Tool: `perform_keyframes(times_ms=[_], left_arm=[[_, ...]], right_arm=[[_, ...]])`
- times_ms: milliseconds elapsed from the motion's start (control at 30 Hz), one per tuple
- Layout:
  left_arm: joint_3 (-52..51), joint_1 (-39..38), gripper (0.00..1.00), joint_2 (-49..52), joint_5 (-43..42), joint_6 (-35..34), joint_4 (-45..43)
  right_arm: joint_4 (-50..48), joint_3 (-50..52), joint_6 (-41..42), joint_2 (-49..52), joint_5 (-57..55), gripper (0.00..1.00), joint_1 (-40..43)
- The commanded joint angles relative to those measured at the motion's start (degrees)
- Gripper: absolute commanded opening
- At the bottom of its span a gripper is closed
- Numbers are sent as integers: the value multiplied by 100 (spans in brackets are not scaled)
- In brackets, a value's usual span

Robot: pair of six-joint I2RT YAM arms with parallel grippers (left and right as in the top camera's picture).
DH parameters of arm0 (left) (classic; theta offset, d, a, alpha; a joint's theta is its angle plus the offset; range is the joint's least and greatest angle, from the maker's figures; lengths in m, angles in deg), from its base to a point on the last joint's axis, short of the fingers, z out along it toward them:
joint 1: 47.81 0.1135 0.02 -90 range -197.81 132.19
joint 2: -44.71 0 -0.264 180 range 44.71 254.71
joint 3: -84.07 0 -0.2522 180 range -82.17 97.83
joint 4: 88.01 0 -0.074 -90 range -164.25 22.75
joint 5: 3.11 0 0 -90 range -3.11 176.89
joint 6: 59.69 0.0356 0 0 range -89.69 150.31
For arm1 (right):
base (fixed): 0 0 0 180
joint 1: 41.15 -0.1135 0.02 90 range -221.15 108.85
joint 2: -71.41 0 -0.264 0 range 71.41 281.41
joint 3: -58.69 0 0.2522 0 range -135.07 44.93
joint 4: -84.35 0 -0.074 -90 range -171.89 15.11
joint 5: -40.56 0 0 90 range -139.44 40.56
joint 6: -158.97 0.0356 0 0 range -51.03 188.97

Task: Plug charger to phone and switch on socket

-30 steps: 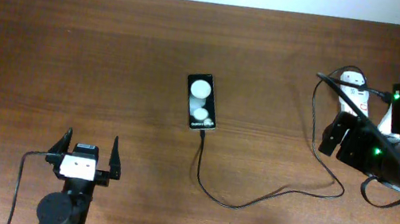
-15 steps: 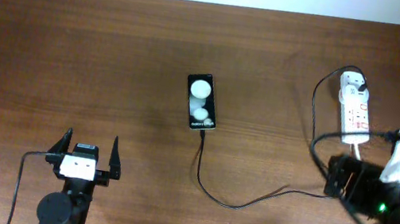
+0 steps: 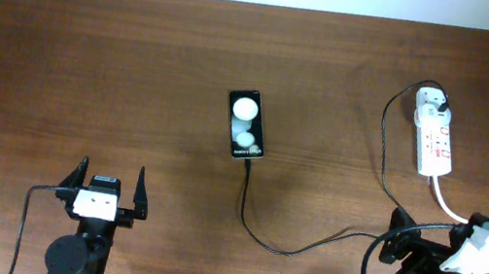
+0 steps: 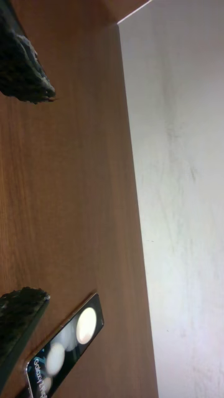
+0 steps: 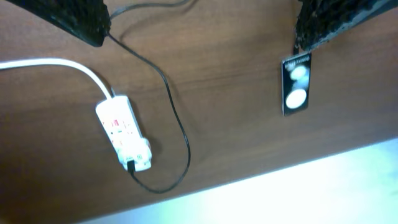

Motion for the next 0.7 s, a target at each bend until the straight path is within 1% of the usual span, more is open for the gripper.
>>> perform_keyframes(times_ms=[0,133,233,367,500,567,667], left_arm=[[-24,20,99,-33,-39,90,11],[-24,20,99,-31,-42,90,11],[-24,20,99,-33,-42,90,11],[-24,20,99,-28,-42,90,11],[-24,20,99,-28,-39,90,11],[-24,20,99,-28,-39,90,11],[-24,20,99,-28,-39,90,11]], right_arm=[[-356,535,-15,-568,59,99,42],[-857,1078,-15,-1117,190,99,42],[-1180,1429,-15,-1259,273,99,44],[-2214,2044,-15,-1484,962,99,365],[-3506,3126,-9,-2199,1475,99,481],[-4194,3550,-2,-2197,1633,99,479],[-4793,3995,7,-2197,1626,99,407]])
